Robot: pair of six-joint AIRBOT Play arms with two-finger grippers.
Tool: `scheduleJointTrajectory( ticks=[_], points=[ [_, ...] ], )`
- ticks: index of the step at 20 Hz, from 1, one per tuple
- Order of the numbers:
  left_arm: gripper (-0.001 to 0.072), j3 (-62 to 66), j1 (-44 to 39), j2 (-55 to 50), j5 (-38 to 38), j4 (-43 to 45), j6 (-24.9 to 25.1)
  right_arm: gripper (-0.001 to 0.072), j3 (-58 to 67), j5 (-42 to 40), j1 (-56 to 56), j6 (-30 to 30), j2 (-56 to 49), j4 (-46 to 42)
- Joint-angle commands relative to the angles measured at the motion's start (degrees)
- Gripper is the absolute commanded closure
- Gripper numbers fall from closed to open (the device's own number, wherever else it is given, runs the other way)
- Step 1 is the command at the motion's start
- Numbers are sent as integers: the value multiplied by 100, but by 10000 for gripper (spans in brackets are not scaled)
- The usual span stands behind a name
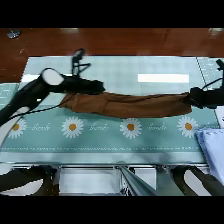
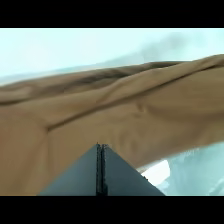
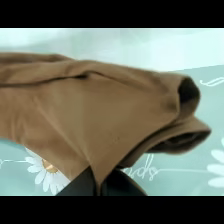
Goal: Fold the shirts.
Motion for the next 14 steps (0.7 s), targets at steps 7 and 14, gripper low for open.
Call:
scheduleJointTrajectory(
  ticks=[7,14],
  points=[
    [688,2605,-2433,-2732,-334,210,-1274,684,-315,310,-26,555,1788,282],
    [686,2986,-2774,-3018,-903,-63,-1320,683,-302,0,-26,452,1589,848]
  ],
)
